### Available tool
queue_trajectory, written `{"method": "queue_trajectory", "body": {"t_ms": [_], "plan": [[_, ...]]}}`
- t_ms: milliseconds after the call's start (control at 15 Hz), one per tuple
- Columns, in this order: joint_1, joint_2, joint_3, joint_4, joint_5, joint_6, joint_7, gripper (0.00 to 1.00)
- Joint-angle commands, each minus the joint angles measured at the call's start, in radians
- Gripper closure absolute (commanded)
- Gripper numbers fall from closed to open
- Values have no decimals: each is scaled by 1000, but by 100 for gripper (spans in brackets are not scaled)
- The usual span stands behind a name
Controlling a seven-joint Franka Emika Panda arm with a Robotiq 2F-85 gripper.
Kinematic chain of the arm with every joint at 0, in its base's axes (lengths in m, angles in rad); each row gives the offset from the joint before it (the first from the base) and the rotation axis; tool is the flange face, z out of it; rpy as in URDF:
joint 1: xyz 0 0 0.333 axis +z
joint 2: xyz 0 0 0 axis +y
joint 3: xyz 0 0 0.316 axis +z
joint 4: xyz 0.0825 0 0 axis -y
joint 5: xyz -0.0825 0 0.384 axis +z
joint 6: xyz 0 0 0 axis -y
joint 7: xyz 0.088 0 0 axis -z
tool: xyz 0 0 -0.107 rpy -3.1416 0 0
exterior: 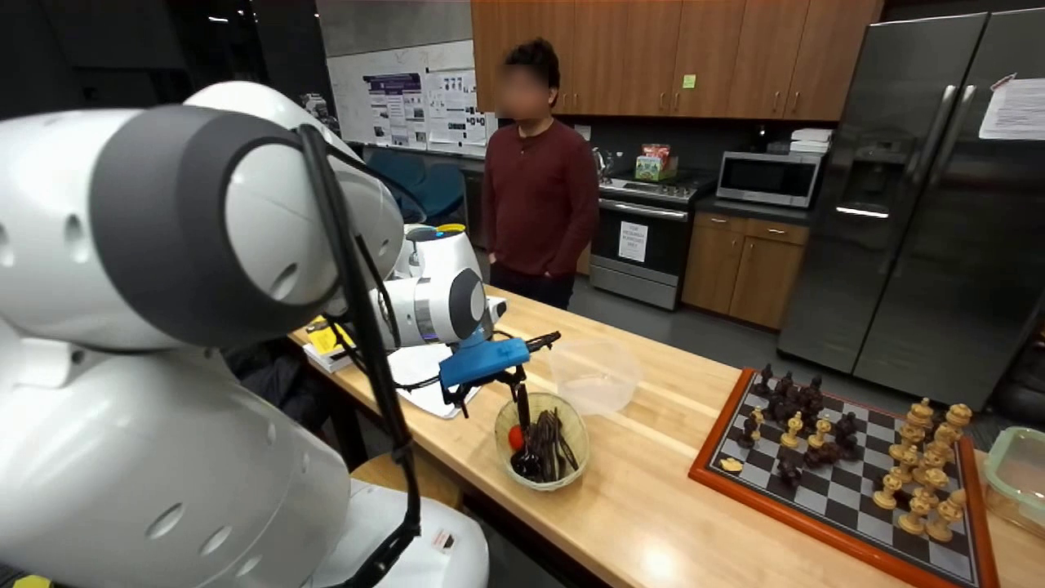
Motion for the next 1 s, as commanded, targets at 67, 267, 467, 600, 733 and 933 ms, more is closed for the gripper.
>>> {"method": "queue_trajectory", "body": {"t_ms": [67, 267, 467, 600, 733, 933], "plan": [[66, 83, 11, 1, 81, 26, -15, 0], [66, 114, 3, 1, 109, 56, -25, 0], [52, 136, -7, 2, 124, 88, -33, 0], [56, 142, -15, 2, 135, 91, -54, 0], [52, 138, -13, 3, 133, 91, -57, 0], [44, 129, -10, 7, 121, 87, -49, 0]]}}
